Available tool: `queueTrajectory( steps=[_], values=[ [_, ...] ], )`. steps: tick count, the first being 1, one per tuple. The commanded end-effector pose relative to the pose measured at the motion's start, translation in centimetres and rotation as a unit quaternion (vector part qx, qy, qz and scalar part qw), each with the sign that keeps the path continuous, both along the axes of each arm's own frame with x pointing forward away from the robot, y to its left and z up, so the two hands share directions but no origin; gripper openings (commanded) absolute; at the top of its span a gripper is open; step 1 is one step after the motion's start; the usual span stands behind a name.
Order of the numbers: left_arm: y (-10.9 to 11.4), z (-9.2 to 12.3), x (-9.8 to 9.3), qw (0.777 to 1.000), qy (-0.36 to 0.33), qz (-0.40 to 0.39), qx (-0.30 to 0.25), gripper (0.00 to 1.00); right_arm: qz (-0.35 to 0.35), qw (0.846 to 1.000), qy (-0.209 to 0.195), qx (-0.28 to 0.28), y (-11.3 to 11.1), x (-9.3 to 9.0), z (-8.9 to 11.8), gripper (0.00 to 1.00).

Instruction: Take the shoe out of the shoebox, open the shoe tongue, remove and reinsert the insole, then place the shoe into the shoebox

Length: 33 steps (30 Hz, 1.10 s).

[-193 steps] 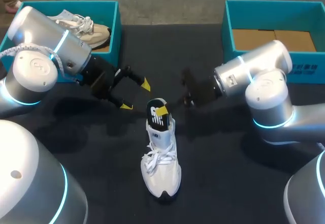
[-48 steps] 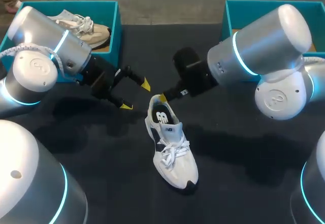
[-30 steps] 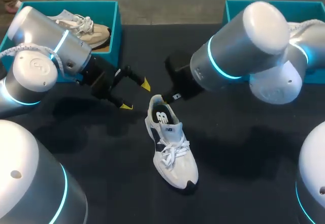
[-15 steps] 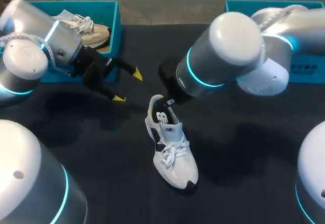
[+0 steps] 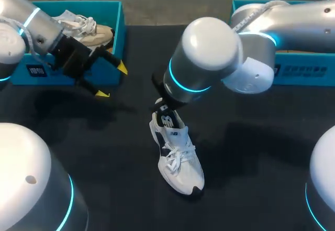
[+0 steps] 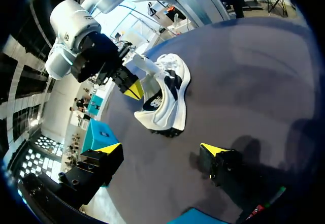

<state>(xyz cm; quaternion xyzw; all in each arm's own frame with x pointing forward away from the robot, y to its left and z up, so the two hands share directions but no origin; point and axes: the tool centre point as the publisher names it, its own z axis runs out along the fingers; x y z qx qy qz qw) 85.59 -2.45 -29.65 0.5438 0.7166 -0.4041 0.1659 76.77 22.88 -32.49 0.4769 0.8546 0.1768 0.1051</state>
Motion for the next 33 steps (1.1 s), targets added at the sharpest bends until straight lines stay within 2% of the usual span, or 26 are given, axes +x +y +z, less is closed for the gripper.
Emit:
queueTrajectory(
  steps=[1, 18, 21, 33],
  values=[
    [1.5, 0.7, -0.4, 1.0, 0.011, 0.001, -0.002, 1.0, -0.02, 0.999, -0.012, -0.028, 1.0, -0.3, -1.2, 0.0],
    [5.2, 2.9, -0.2, 0.999, 0.035, 0.004, 0.0, 1.0, -0.094, 0.99, -0.049, -0.097, -0.3, 0.5, -2.5, 0.0],
    [5.4, 3.0, -0.1, 0.999, 0.039, 0.002, 0.006, 1.0, -0.107, 0.986, -0.048, -0.116, -0.2, 0.7, -2.9, 0.0],
    [5.4, 3.0, -0.1, 0.999, 0.039, 0.002, 0.006, 1.0, -0.116, 0.986, -0.047, -0.108, -0.3, 0.7, -2.9, 0.0]
  ],
)
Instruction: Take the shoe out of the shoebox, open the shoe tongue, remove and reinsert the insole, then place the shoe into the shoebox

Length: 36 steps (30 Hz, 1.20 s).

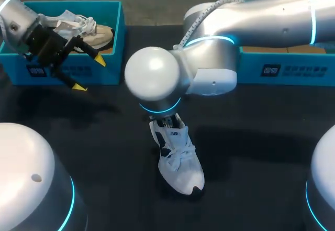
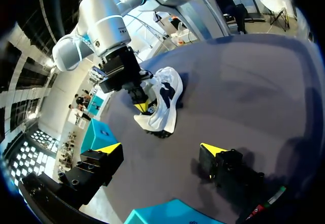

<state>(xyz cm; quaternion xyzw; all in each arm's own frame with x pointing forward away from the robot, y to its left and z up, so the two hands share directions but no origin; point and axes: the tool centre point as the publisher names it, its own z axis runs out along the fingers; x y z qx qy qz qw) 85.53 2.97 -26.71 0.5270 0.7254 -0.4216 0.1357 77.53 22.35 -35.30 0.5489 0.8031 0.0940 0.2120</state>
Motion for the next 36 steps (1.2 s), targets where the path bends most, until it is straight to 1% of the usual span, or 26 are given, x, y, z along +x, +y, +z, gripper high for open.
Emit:
queueTrajectory(
  steps=[1, 5, 6, 8, 11, 18, 25, 31, 36],
  values=[
    [0.0, 0.0, 0.0, 1.0, 0.0, 0.0, 0.002, 1.0, -0.002, 1.0, -0.002, -0.003, 0.3, -0.1, -0.1, 0.0],
    [0.0, 0.0, 0.0, 1.0, 0.0, 0.0, 0.002, 1.0, -0.002, 1.0, -0.002, -0.003, 0.3, -0.1, -0.1, 0.0],
    [0.0, 0.0, 0.0, 1.0, 0.0, 0.0, 0.002, 1.0, -0.006, 1.0, 0.002, -0.007, 0.1, -0.1, -0.4, 0.0],
    [0.0, 0.0, 0.0, 1.0, 0.0, 0.0, 0.002, 1.0, -0.009, 1.0, -0.001, -0.001, -0.2, -0.1, -0.8, 0.0],
    [0.4, 0.2, 0.2, 1.0, -0.002, 0.004, 0.009, 1.0, -0.018, 1.0, -0.004, -0.007, -0.4, -0.3, -1.1, 0.0],
    [1.1, 0.3, 0.2, 1.0, -0.002, 0.012, 0.02, 1.0, -0.028, 0.999, -0.02, -0.023, -0.4, -0.2, -1.2, 0.0],
    [1.6, 0.4, 0.1, 1.0, 0.005, 0.017, 0.02, 1.0, -0.017, 0.999, -0.027, -0.028, -0.1, 0.5, -1.8, 0.0],
    [1.8, 0.3, 0.0, 1.0, 0.008, 0.02, 0.022, 1.0, -0.012, 0.999, -0.025, -0.027, 0.2, 1.0, -2.9, 0.0],
    [1.8, 0.3, 0.0, 1.0, 0.008, 0.02, 0.022, 1.0, -0.022, 0.999, -0.025, -0.042, 0.0, 1.5, -3.6, 0.0]
  ],
)
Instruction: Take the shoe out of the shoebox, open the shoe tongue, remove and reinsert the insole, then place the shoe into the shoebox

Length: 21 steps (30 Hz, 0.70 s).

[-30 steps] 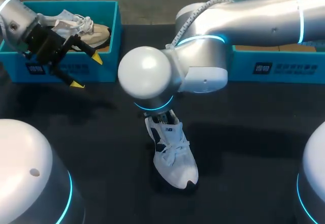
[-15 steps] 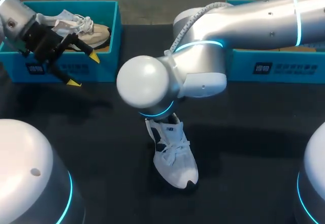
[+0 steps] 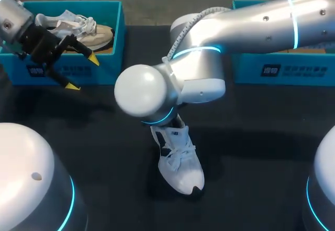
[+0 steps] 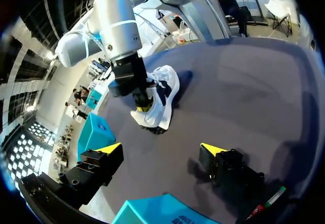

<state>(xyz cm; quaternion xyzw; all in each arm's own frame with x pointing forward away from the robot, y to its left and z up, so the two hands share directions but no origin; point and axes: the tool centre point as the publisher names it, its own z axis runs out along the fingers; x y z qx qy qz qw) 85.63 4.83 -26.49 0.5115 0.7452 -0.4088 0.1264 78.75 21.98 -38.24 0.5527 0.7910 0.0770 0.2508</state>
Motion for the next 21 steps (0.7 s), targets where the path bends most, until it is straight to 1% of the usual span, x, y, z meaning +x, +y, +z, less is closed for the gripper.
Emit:
queueTrajectory(
  steps=[1, 4, 8, 12, 15, 17, 21],
  values=[
    [0.0, 0.0, -0.1, 1.0, -0.001, 0.001, 0.002, 1.0, -0.004, 1.0, 0.001, -0.01, 0.4, 0.3, -0.7, 0.0],
    [0.0, 0.0, -0.1, 1.0, -0.001, 0.001, 0.002, 1.0, 0.001, 1.0, 0.007, -0.007, 0.3, 0.7, -1.3, 0.0],
    [0.0, 0.0, -0.1, 1.0, -0.001, 0.001, 0.002, 1.0, 0.01, 0.999, 0.035, 0.011, 0.3, 1.3, -2.5, 0.0],
    [0.0, 0.0, -0.1, 1.0, -0.001, 0.001, 0.002, 1.0, 0.017, 0.998, 0.054, 0.022, 0.4, 1.4, -3.8, 0.0],
    [0.0, 0.0, -0.1, 1.0, -0.001, 0.001, 0.002, 1.0, 0.019, 0.997, 0.066, 0.027, 0.3, 1.4, -4.4, 0.0],
    [0.0, 0.0, -0.1, 1.0, -0.001, 0.001, 0.002, 1.0, 0.017, 0.997, 0.064, 0.028, 0.1, 1.2, -4.1, 0.0],
    [0.0, 0.0, -0.1, 1.0, -0.001, 0.001, 0.002, 1.0, 0.014, 0.998, 0.054, 0.024, -0.3, 0.7, -2.6, 0.0]
  ],
)
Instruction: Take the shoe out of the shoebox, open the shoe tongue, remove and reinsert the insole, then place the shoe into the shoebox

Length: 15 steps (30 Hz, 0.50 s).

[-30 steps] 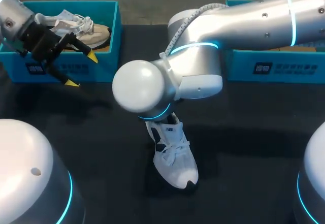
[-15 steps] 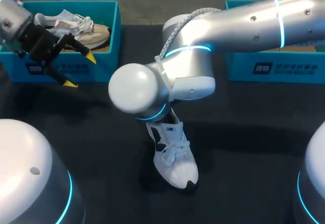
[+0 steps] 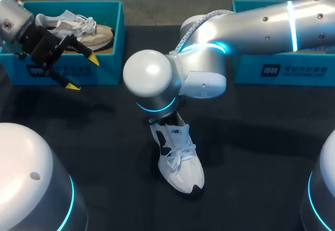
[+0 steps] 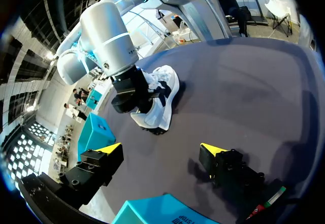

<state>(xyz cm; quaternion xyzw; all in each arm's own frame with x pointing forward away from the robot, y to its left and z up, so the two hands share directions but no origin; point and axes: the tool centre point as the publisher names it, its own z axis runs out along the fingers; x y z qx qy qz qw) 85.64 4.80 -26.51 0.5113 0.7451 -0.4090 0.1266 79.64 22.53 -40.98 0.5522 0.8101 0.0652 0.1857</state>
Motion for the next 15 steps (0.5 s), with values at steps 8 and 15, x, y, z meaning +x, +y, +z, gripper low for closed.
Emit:
queueTrajectory(
  steps=[8, 15],
  values=[
    [0.0, 0.1, -0.1, 1.0, -0.001, 0.001, 0.002, 1.0, 0.004, 0.999, -0.034, -0.018, -0.7, -1.3, 2.3, 0.0],
    [0.0, 0.1, -0.1, 1.0, -0.001, 0.001, 0.002, 1.0, 0.003, 0.999, -0.038, -0.03, -1.1, -0.9, 2.4, 0.0]
  ],
)
